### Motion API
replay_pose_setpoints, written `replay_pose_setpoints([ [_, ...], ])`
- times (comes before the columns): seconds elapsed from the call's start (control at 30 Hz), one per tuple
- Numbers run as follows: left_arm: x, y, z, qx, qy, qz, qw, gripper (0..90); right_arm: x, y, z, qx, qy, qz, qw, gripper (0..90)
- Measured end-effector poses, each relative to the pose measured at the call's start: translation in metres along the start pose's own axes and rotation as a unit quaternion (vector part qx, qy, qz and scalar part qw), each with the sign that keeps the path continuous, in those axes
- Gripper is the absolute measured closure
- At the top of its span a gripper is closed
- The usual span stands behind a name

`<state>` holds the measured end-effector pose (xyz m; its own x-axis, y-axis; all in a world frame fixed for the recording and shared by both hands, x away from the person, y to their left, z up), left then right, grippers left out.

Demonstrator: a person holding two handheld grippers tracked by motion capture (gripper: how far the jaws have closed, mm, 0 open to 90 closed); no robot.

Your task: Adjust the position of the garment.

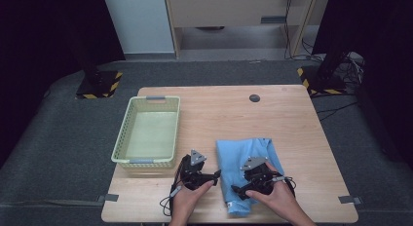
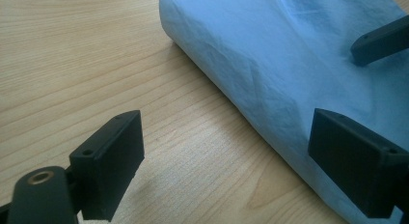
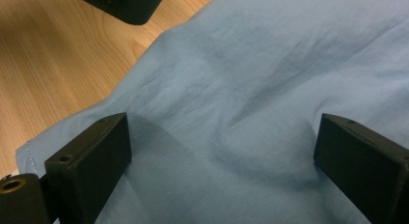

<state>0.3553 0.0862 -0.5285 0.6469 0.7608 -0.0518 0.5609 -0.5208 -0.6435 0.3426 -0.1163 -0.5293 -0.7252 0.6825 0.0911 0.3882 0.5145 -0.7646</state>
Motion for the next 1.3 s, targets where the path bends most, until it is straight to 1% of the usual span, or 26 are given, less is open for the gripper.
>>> replay_pose_setpoints([
  [0.3,-0.001,0.001,0.0,0.001,0.0,0.0,1.0,12.2,-0.002,0.015,0.009,0.003,0.017,-0.008,0.9998,6.3],
  [0.37,-0.001,0.001,0.0,0.001,0.001,0.0,1.0,12.3,-0.003,0.016,0.01,0.003,0.018,-0.009,0.9998,6.3],
  [0.4,-0.001,0.001,0.0,0.0,0.0,0.0,1.0,12.3,-0.004,0.018,0.011,0.0,0.022,-0.011,0.9997,6.3],
  [0.6,-0.001,0.001,0.0,0.001,0.0,-0.001,1.0,12.3,-0.006,0.02,0.012,-0.012,0.02,-0.005,0.9997,6.7],
  [0.9,-0.002,0.001,0.0,0.001,0.001,-0.001,1.0,12.4,-0.008,0.027,0.006,-0.021,0.017,0.003,0.9996,6.6],
  [1.3,-0.002,0.0,-0.001,0.0,0.002,-0.001,1.0,12.5,-0.012,0.039,-0.006,-0.031,0.018,0.006,0.9993,6.6],
])
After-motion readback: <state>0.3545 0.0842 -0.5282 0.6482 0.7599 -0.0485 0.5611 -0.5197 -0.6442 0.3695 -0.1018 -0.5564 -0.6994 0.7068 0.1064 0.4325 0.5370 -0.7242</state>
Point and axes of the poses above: each handheld gripper's, and its own axes: y roughly forward along the jaws, z roughly out of its underside, x roughly to its left, the point moved 3 cm from there along y, roughly forward along the jaws, and after that the axes turned 7 degrees about y, right-handed, at the moved point
